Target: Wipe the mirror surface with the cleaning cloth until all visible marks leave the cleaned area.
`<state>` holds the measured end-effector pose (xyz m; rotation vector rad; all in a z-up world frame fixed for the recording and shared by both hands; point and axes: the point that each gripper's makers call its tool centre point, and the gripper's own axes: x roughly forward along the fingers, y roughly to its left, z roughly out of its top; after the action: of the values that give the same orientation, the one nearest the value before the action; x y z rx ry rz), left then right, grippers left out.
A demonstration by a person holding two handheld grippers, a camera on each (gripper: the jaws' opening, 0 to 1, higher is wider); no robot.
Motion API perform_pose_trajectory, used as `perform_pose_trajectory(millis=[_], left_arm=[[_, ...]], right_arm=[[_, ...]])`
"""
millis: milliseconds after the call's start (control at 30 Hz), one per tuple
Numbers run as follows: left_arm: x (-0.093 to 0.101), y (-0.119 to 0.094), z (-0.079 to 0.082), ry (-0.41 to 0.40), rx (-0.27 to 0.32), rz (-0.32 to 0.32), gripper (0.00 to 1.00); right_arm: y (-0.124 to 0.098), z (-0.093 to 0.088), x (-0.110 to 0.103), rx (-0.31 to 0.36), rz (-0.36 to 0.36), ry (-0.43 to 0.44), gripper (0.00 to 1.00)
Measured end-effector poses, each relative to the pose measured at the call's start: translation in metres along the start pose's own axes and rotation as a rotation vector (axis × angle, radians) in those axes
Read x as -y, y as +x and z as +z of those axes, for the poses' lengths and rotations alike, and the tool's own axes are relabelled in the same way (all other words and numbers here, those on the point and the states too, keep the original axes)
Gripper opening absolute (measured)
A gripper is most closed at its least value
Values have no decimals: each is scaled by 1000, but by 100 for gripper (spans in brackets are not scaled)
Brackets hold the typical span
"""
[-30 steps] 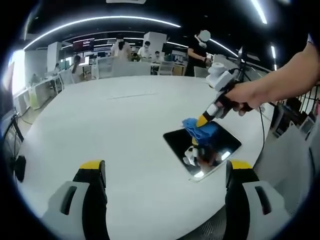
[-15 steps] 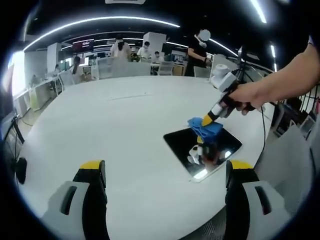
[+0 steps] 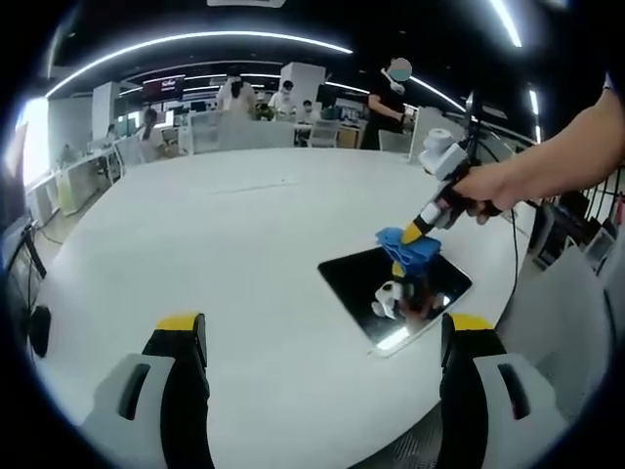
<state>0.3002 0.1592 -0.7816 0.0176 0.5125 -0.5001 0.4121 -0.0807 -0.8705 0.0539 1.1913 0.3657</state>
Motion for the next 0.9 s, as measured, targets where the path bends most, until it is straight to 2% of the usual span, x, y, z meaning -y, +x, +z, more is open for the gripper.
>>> perform_pose_trajectory(millis=[100,200,267,400,600,900], left_arm=[[5,3,-7,-27,-39,-51,99],[9,3,-9,-34,-50,-96,99],[8,3,-7,-8,-46,-88,99],[7,3,-6,0,-47,-86,99],[12,2,-4,41,-43,-111,99],[10,1,-8,73,-70,-133,99]], right_arm=[[-1,-1,-1,10,-6,3,0],[-3,-6,-3,14,-16,-2,0],[-5,-10,-4,15,-18,-7,0],[-7,-16,-6,18,-2,45,0],[-12,-29,-12,28,-15,33,0],[-18,-48,-20,24,-16,40,0]])
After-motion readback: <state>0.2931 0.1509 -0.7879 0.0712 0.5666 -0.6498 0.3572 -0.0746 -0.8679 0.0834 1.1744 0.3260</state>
